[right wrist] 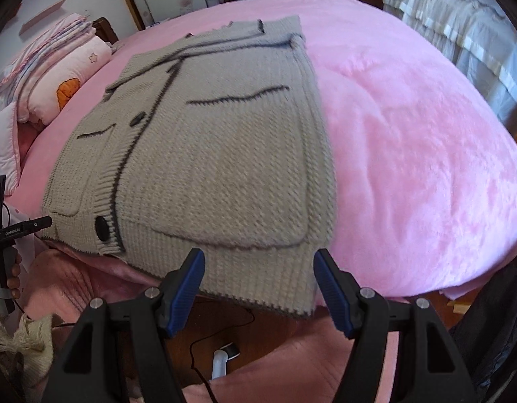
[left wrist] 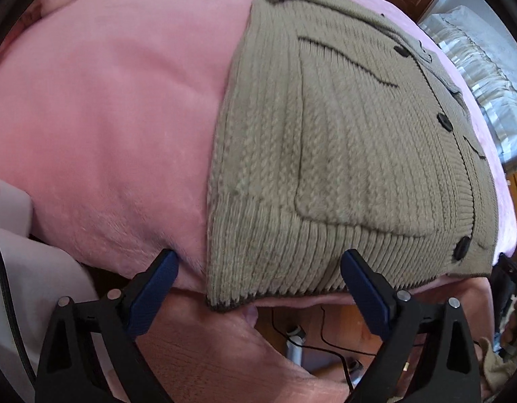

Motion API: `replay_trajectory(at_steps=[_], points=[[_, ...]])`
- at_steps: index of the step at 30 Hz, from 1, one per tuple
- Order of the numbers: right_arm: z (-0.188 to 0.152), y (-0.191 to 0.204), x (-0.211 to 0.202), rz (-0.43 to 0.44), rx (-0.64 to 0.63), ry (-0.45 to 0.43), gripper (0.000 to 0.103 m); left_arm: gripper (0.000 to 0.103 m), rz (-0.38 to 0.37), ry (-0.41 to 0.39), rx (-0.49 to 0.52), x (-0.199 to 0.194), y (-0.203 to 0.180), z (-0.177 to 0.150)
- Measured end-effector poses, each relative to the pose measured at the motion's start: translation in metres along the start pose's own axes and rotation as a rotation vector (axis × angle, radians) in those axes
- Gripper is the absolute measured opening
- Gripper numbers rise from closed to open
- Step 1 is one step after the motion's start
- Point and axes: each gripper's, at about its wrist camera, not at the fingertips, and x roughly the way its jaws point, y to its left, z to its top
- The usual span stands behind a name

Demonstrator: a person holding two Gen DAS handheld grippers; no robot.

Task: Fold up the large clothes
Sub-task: 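Grasp the cardigan hem with the left gripper while the right gripper grasps it too, then fold the held hem up over the cardigan toward the collar, open both grippers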

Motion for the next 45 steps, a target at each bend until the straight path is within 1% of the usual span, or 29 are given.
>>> replay_trajectory(at_steps=[2,4,8,9,11,14,15,17,18,19,20,21,22,25,32,33,34,35,36,37,39,41,42,45], points=[[-0.003,-0.009,0.006,0.026,0.030,0.022,0.067,0.096,-0.032,0.016,0.002,0.006,0.003,-0.002],[-0.005,-0.017,0.013,0.056,0.062,0.041,0.067,0.096,-0.048,0.018,0.005,0.010,0.005,-0.003],[-0.007,-0.034,0.029,0.091,0.129,0.082,0.058,0.096,-0.081,0.009,-0.007,0.011,0.011,-0.003],[-0.008,-0.038,0.032,0.099,0.146,0.090,0.057,0.096,-0.091,0.006,-0.010,0.010,0.014,-0.004],[-0.009,-0.045,0.037,0.128,0.171,0.094,0.054,0.096,-0.104,0.003,-0.016,0.009,0.017,-0.004],[-0.009,-0.050,0.039,0.159,0.187,0.090,0.052,0.091,-0.114,-0.001,-0.021,0.006,0.020,-0.006],[-0.008,-0.051,0.039,0.169,0.188,0.087,0.051,0.089,-0.121,-0.003,-0.027,0.005,0.023,-0.006],[-0.007,-0.051,0.041,0.186,0.181,0.091,0.042,0.080,-0.129,-0.005,-0.035,0.001,0.028,-0.007],[-0.007,-0.050,0.042,0.199,0.177,0.094,0.039,0.076,-0.133,-0.007,-0.040,-0.001,0.032,-0.007],[-0.007,-0.050,0.044,0.214,0.172,0.099,0.032,0.068,-0.140,-0.006,-0.045,-0.003,0.035,-0.008],[-0.008,-0.049,0.045,0.224,0.164,0.105,0.025,0.063,-0.159,-0.004,-0.044,-0.005,0.036,-0.009],[-0.008,-0.048,0.045,0.227,0.159,0.106,0.024,0.052,-0.179,-0.001,-0.040,-0.007,0.035,-0.008],[-0.008,-0.047,0.045,0.234,0.154,0.106,0.021,0.044,-0.189,0.000,-0.031,-0.008,0.032,-0.008],[-0.008,-0.045,0.047,0.247,0.147,0.106,0.019,0.042,-0.182,-0.002,0.004,-0.009,0.026,-0.010],[-0.006,-0.047,0.054,0.272,0.177,0.115,0.019,0.042,-0.153,0.007,-0.012,0.004,0.020,-0.002],[-0.007,-0.050,0.053,0.274,0.177,0.114,0.019,0.042,-0.137,0.002,-0.009,0.006,0.017,0.000],[-0.007,-0.050,0.053,0.275,0.174,0.116,0.019,0.036,-0.117,-0.003,0.006,0.006,0.012,0.000],[-0.007,-0.049,0.053,0.272,0.165,0.115,0.018,0.014,-0.110,-0.004,0.021,0.006,0.009,-0.001],[-0.007,-0.047,0.052,0.274,0.154,0.116,0.016,0.010,-0.125,0.004,0.038,0.005,0.005,0.000],[-0.006,-0.045,0.051,0.276,0.144,0.118,0.012,0.010,-0.118,0.013,0.040,0.004,0.001,0.001],[-0.003,-0.039,0.046,0.259,0.109,0.114,0.010,0.009,-0.096,0.028,0.038,0.000,-0.004,0.003],[-0.001,-0.032,0.036,0.262,0.056,0.096,0.009,0.009,-0.118,0.041,0.016,-0.004,-0.007,0.006],[0.001,-0.029,0.032,0.266,0.040,0.089,0.009,0.009,-0.144,0.044,0.002,-0.007,-0.009,0.009],[0.009,-0.025,0.012,0.298,0.005,0.054,0.008,0.009,-0.263,0.006,-0.056,-0.028,-0.013,0.020]])
